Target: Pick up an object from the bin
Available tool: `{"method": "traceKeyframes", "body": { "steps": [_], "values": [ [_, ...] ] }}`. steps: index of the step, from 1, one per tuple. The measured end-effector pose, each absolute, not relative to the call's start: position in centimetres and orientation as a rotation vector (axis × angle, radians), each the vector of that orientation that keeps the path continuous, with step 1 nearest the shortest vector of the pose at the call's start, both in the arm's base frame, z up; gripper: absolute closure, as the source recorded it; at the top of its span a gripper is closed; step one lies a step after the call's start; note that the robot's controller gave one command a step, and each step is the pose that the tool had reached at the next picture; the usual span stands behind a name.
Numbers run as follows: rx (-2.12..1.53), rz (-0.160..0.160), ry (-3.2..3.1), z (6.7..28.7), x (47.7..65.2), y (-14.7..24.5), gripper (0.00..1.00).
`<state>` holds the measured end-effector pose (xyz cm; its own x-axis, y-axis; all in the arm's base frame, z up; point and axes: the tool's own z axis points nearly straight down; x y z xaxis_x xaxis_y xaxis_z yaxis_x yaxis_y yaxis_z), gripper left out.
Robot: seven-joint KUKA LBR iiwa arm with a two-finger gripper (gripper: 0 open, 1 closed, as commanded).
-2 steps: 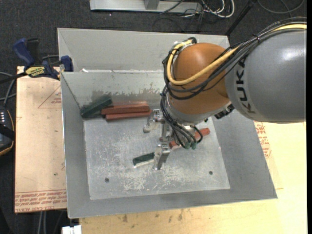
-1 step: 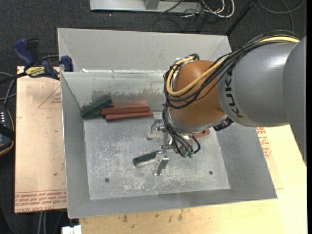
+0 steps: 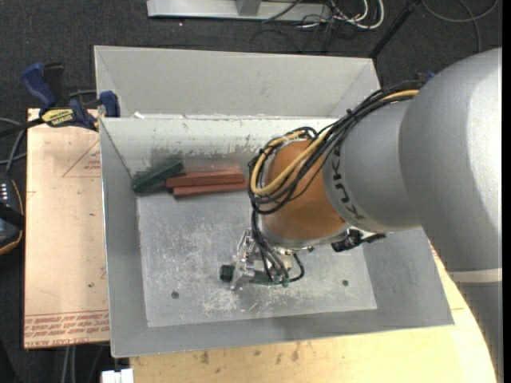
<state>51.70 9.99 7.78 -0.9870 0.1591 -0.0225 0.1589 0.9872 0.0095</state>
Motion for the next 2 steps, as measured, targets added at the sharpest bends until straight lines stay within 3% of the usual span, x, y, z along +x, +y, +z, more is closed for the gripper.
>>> {"method": "traceKeyframes", "body": {
  "steps": [1,2],
  "values": [
    [0.249,0.012,3.108,7.8,51.7,10.0,1.00],
    [0.195,0.004,3.128,24.5,51.4,9.6,1.00]
  ]
}}
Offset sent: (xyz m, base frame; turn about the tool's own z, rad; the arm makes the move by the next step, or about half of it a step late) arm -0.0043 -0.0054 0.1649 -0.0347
